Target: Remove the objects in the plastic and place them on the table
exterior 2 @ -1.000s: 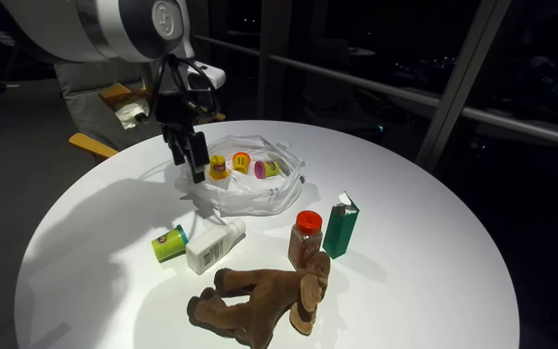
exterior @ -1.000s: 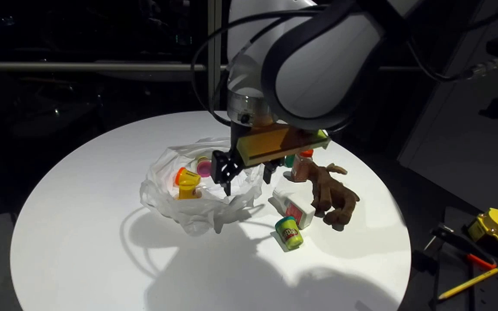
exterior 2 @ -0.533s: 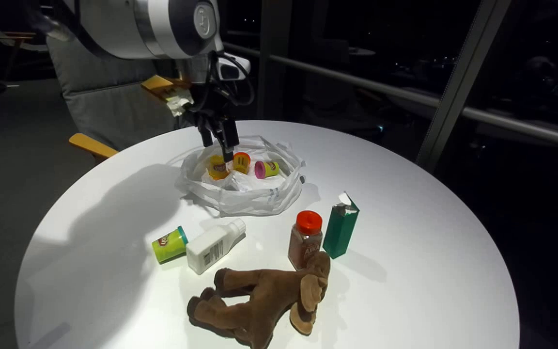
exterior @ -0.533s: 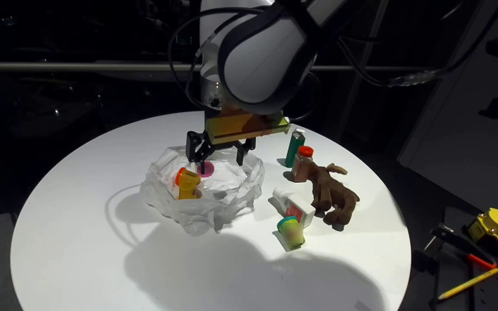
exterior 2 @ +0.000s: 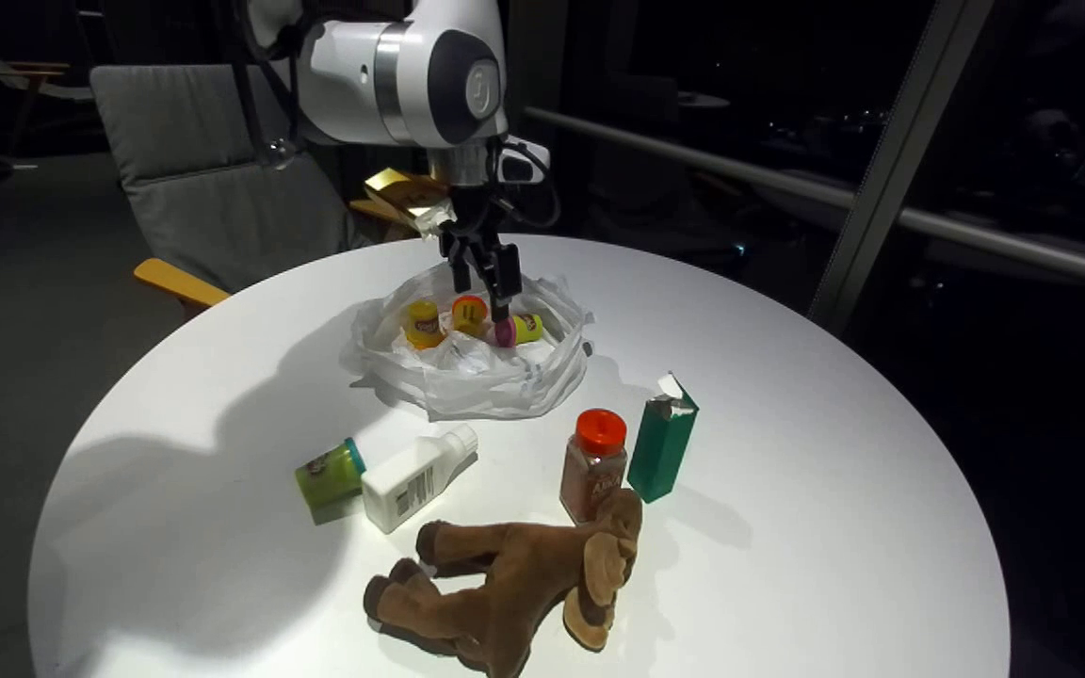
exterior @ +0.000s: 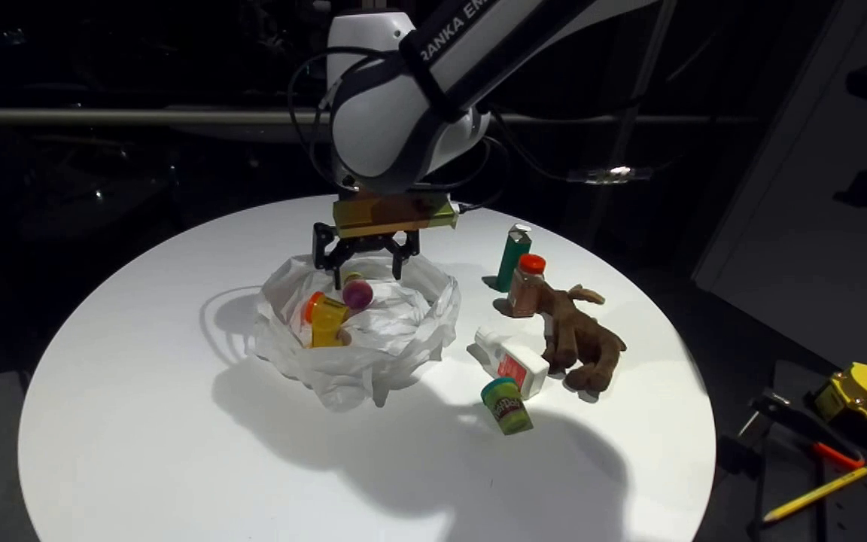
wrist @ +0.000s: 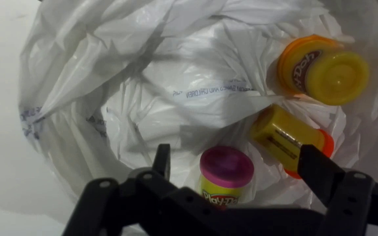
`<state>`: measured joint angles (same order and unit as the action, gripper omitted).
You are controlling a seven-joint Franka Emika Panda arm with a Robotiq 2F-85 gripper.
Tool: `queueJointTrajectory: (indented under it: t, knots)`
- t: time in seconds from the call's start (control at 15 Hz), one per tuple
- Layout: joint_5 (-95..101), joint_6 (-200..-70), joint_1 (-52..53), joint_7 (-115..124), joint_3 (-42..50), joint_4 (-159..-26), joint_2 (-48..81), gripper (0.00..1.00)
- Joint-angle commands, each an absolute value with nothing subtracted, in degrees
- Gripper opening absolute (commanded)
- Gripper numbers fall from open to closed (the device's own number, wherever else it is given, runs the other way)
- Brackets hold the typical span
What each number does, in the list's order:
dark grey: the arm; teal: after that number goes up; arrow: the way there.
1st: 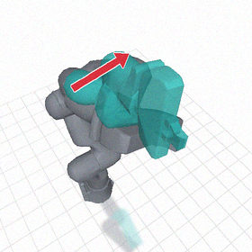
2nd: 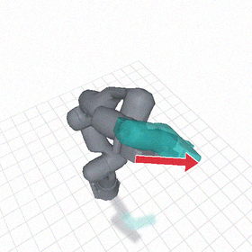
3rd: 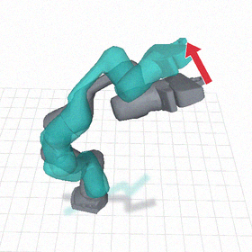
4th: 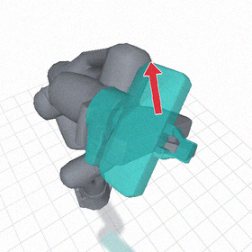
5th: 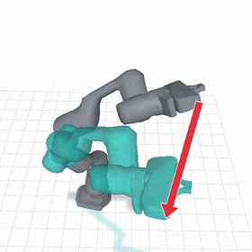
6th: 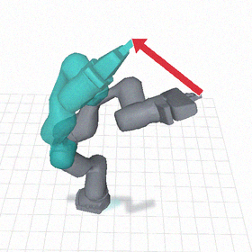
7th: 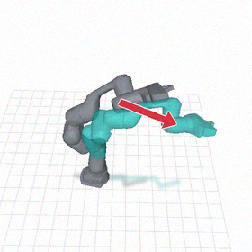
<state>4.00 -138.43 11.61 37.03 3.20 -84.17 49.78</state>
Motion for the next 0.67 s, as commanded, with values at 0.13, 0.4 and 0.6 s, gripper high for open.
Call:
queueJointTrajectory:
  t: [0.13, 0.4, 0.6]
  knots:
    - [3.0, -132.7, 11.6, 36.1, 4.9, -69.8, 58.9, 1.00]
    - [3.4, -133.4, 11.6, 36.7, 6.3, -64.7, 62.9, 1.00]
    - [3.1, -132.6, 11.3, 36.8, 6.7, -61.6, 65.3, 1.00]
